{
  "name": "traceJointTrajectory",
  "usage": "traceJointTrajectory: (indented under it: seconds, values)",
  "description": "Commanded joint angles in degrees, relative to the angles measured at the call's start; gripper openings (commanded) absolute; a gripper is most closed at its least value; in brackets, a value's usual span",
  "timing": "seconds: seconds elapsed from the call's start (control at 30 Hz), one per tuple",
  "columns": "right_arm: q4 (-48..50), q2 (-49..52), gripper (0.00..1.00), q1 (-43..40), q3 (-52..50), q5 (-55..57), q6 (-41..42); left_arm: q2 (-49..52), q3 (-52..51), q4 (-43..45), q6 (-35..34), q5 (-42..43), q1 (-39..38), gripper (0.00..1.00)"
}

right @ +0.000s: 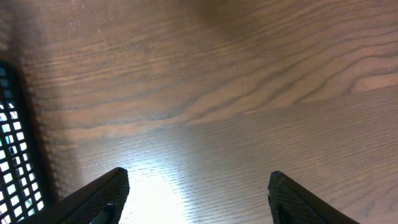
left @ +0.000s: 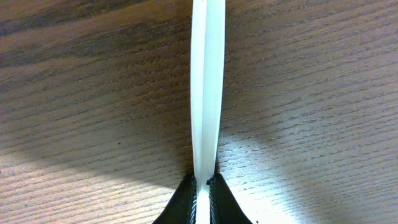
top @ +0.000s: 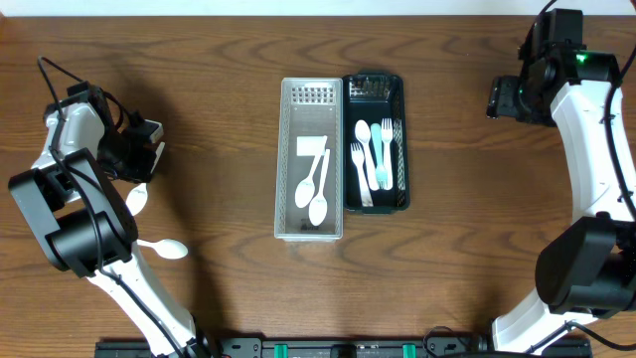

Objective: Pack container
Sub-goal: 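Place the third spoon into the white basket and release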

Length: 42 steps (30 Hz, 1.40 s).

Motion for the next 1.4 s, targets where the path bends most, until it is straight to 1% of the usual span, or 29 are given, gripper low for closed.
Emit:
traceJointTrajectory:
  seconds: [0.0,0.1,0.23,0.37,0.5,0.6,0.73,0.83,0.93,1.03,1.2,1.37]
  values:
    - [0.2,0.0,0.75,-0.4,0.5,0.2,0.6,0.5,1.2,-1.6,-2.6,0.8,-0.9,0.06]
    - [0.6,0.0,0.75,-0.4,0.5,0.2,0.2,-1.7,4.8,-4.4,-8.7,0.9,-2.7,0.06]
    - [1.4,0.0,0.75,-0.4,0.5,0.2,-0.5,-6.1,12.7,-10.8,-18.3,1.2,-7.5,0.06]
    - [2.5,0.0,0.76,-0.4,0.5,0.2,-0.9,-11.1,18.2,-16.2,-22.2,6.6,-14.7,0.06]
    - [3.1,0.0,0.77,-0.4,0.5,0.1,-1.3,-15.9,18.9,-17.2,-26.1,6.8,-25.0,0.06]
    - [3.4,0.0,0.77,-0.4,0.5,0.2,-1.5,-17.1,18.9,-17.2,-32.2,6.8,-32.7,0.06]
    - [3.5,0.0,0.77,-0.4,0.5,0.2,-2.0,-16.3,18.1,-15.8,-43.3,6.8,-42.5,0.06]
    - [3.5,0.0,0.77,-0.4,0.5,0.1,-2.4,-14.8,16.6,-13.4,-47.6,6.5,-47.2,0.06]
    - [3.4,0.0,0.78,-0.4,0.5,0.1,-3.5,-12.2,16.1,-12.4,-51.0,6.5,-49.3,0.06]
    - [3.1,0.0,0.78,-0.4,0.5,0.1,-4.9,-8.8,16.1,-12.2,-53.8,6.6,-49.5,0.06]
    - [3.2,0.0,0.78,-0.4,0.5,0.1,-5.0,-4.7,16.1,-12.5,-53.8,6.6,-49.3,0.06]
    - [3.2,0.0,0.78,-0.4,0.5,0.2,-5.4,-5.6,16.2,-12.4,-53.5,5.7,-49.0,0.06]
